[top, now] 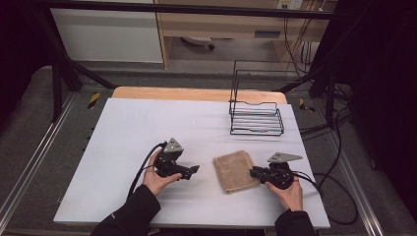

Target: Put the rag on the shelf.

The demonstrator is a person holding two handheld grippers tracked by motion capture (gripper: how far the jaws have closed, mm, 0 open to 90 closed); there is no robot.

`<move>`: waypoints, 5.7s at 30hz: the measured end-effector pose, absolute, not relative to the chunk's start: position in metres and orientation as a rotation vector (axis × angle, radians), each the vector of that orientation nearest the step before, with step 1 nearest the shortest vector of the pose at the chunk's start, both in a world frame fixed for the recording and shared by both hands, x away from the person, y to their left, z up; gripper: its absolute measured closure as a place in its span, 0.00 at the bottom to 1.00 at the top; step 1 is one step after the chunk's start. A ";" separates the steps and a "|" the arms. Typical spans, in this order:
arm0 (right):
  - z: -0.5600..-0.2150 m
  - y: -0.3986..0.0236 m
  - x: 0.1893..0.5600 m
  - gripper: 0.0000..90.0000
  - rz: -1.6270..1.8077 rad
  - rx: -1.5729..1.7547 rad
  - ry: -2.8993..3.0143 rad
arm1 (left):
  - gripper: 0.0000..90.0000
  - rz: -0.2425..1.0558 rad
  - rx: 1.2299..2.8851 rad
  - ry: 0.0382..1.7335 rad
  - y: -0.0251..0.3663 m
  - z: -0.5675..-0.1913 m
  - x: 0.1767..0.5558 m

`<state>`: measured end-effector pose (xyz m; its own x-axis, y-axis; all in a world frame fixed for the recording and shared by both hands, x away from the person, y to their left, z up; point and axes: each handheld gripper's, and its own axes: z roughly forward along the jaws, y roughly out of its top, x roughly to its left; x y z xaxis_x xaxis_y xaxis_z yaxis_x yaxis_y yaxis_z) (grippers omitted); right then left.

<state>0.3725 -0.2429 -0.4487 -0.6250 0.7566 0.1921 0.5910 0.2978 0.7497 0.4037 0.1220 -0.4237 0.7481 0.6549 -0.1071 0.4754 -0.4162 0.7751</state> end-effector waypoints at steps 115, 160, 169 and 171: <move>-0.417 -0.234 0.416 0.93 1.339 1.282 2.273 | 0.95 0.156 2.006 0.913 0.037 -0.420 0.420; -0.361 -0.246 0.386 0.93 1.463 1.160 2.022 | 0.95 0.278 1.948 0.760 0.029 -0.355 0.412; -0.351 -0.250 0.381 0.93 1.491 1.145 1.964 | 0.95 0.296 1.926 0.735 0.025 -0.345 0.414; -0.350 -0.251 0.381 0.93 1.494 1.143 1.956 | 0.95 0.300 1.924 0.731 0.025 -0.342 0.415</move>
